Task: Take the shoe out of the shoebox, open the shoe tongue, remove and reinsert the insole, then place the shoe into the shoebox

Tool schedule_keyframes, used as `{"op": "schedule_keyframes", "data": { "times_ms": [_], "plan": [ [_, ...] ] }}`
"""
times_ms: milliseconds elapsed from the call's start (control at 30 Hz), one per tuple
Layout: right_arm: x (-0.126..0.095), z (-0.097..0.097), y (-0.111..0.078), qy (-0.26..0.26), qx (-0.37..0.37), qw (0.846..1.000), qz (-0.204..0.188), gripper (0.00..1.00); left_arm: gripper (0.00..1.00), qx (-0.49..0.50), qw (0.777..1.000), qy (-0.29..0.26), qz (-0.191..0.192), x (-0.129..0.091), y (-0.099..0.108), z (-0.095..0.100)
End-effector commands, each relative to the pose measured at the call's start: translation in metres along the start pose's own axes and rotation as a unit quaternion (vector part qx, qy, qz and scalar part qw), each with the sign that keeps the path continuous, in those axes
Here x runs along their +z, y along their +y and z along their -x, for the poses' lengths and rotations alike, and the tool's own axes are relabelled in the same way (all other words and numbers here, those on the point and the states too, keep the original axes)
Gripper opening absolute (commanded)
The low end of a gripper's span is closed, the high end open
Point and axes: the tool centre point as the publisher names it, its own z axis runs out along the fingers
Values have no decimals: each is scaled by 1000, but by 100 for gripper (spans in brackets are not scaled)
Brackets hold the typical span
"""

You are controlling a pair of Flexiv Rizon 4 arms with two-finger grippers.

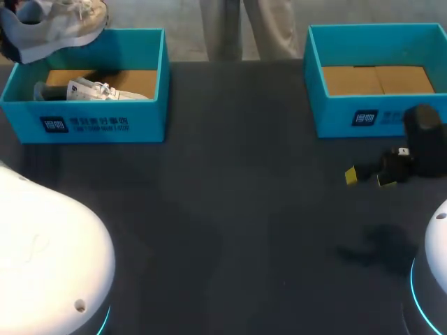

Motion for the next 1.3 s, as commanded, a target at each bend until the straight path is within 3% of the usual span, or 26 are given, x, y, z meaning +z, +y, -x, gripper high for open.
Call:
{"op": "schedule_keyframes", "data": {
  "times_ms": [33, 867, 1300],
  "plan": [
    [0, -1, -1, -1, 1, 1000, 0, 100, 0, 304, 937, -33, 168, -4, -5, -7],
    [0, -1, -1, -1, 1, 1000, 0, 100, 0, 304, 937, -33, 168, -4, -5, -7],
    [0, -1, -1, -1, 1, 1000, 0, 100, 0, 323, 926, -52, 189, -4, 17, 28]
  ]
}}
